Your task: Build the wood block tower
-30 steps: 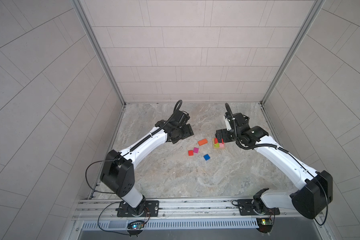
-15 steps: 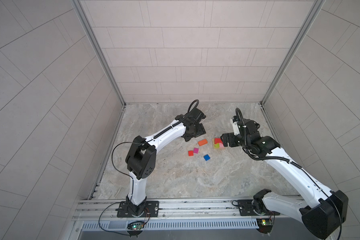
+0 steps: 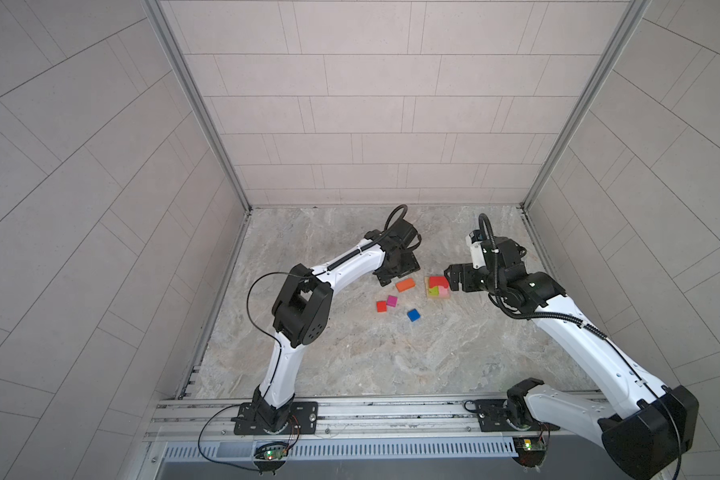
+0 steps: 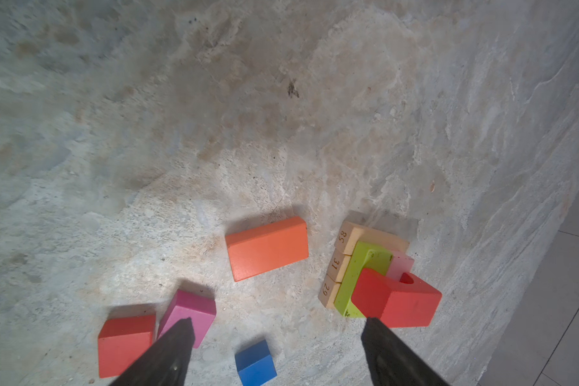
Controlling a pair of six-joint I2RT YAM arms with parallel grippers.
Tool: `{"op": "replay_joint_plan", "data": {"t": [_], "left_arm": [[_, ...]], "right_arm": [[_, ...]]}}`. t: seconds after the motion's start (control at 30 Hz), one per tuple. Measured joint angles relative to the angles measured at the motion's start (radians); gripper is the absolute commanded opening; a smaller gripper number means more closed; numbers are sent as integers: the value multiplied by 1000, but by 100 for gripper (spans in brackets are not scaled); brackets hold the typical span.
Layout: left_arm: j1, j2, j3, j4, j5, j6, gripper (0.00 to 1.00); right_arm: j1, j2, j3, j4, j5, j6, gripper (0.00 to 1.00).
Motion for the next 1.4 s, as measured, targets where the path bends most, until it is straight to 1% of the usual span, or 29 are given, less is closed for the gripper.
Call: {"op": "replay_joint_plan", "data": {"t": [0.17, 0.6, 0.93, 1.4], "left_arm": [[-10, 64, 61, -31, 3, 21, 86], [-16, 199, 210, -149, -29, 117, 85], [-16, 223, 214, -161, -43, 119, 86], [-16, 245, 215, -147, -47, 86, 85]], "right_arm": [[-11, -5, -3, 1, -13, 3, 99], [-26, -8, -10, 5, -37, 9, 99], [-40, -8, -24, 17, -55, 11, 98], [-54, -12, -37, 29, -78, 14, 98]]}}
